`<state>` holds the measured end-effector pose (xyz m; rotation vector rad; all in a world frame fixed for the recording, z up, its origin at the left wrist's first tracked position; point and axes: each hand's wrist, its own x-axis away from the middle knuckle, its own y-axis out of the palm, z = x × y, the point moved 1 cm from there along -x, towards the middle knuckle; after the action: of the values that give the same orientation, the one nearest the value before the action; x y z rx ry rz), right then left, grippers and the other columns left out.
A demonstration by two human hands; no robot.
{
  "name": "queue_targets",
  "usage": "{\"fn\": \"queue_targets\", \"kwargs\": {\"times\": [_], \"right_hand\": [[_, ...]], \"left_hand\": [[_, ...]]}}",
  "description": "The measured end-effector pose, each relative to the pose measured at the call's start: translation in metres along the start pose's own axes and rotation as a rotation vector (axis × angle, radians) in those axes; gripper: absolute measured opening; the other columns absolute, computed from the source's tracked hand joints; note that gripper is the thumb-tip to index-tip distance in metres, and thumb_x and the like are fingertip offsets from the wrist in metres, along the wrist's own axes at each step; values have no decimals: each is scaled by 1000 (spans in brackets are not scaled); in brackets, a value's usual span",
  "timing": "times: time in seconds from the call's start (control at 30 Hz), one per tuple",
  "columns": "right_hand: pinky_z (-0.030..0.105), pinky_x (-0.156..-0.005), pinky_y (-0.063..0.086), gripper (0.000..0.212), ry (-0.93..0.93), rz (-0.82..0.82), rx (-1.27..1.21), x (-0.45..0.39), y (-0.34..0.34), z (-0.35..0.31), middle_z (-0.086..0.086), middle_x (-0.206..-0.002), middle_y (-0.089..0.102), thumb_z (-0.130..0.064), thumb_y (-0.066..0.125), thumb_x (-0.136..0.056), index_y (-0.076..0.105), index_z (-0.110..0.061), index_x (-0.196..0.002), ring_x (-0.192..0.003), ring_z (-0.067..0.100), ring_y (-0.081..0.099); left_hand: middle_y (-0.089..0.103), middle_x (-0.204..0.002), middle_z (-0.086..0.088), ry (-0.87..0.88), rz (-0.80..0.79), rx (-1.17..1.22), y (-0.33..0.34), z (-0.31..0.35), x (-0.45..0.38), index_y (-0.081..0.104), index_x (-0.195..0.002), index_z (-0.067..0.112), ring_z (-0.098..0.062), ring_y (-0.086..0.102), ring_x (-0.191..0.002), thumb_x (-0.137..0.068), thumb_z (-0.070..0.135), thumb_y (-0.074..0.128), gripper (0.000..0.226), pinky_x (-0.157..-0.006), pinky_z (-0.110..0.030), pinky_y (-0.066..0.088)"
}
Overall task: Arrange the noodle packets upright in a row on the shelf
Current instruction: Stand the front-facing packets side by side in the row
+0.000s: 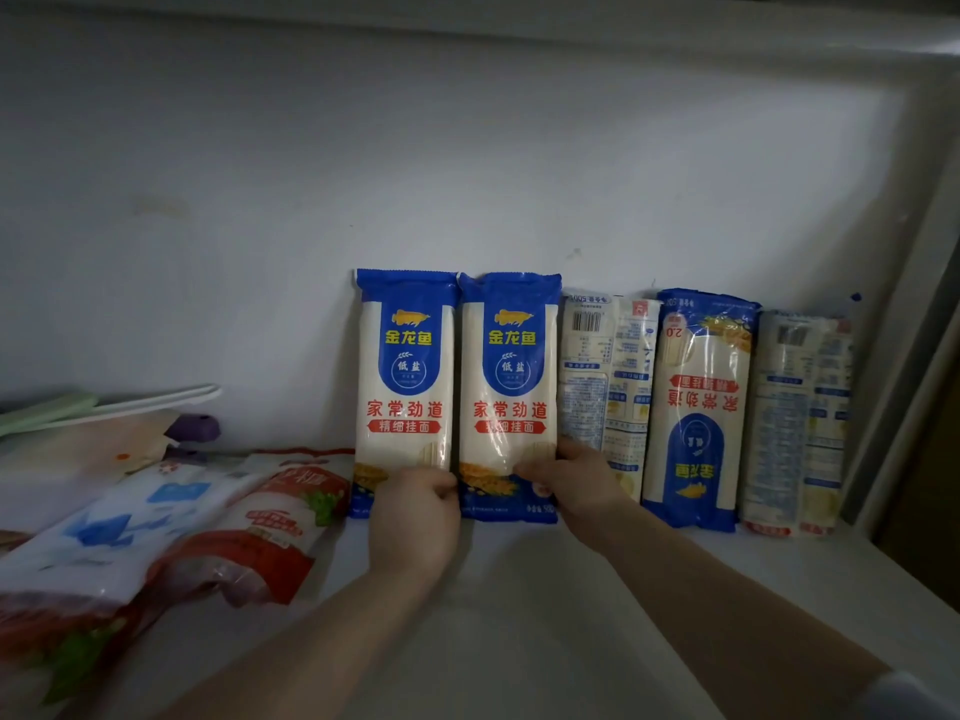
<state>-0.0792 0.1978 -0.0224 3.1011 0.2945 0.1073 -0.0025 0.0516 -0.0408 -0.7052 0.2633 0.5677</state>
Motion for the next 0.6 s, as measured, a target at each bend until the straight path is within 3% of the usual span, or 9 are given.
{"fn": "queue_targets", "kwargs": {"times": [0.13,0.3,0.4,0.47,0.5,0.53,0.6], "right_hand": [[51,-91,53,29,22,-30,1,-4,1,5,15,-109,69,4,71,-75,65,-13,-98,-102,32,65],[51,-94,51,29,43,-81,57,-5,2,-1,17,-111,67,4,65,-78,62,-10,-103,-106,34,63],[46,-95,51,27,101,-27,218,-4,7,-9,16,-104,65,4,56,-78,59,-5,-103,-103,30,62],[39,-95,50,7,116,20,412,1,12,-16,7,-84,58,2,50,-84,54,-4,-84,-100,31,60],[38,-95,48,8,112,41,469,2,14,-18,7,-82,55,0,48,-87,53,-4,-82,-105,34,59],[38,-96,49,8,112,53,481,3,15,-17,10,-89,56,-1,46,-88,54,-2,-89,-108,35,59],[41,-96,51,28,133,72,396,-2,15,-12,12,-106,60,-2,46,-86,54,1,-112,-104,29,59]], "left_hand": [[69,-72,-2,19,-24,-25,-1,1,5,73,-72,8,-13,62,-74,-82,10,63,15,-69,-31,55],[64,-66,-1,50,-20,-128,2,3,6,61,-60,13,-14,61,-67,-83,15,64,23,-60,-28,52],[65,-74,-1,72,-18,-160,6,7,6,59,-68,16,-15,61,-73,-87,17,59,19,-65,-29,54],[66,-83,-1,53,-32,-173,7,9,3,62,-80,14,-15,62,-79,-90,17,55,14,-70,-29,55],[66,-86,-2,35,-48,-170,8,8,1,63,-83,13,-15,62,-81,-91,16,54,13,-71,-28,54],[66,-87,-3,20,-65,-168,9,7,0,64,-85,12,-16,62,-82,-91,15,53,12,-72,-28,54],[67,-89,-4,10,-81,-173,9,5,0,65,-88,11,-16,63,-83,-90,15,55,12,-73,-27,55]]}}
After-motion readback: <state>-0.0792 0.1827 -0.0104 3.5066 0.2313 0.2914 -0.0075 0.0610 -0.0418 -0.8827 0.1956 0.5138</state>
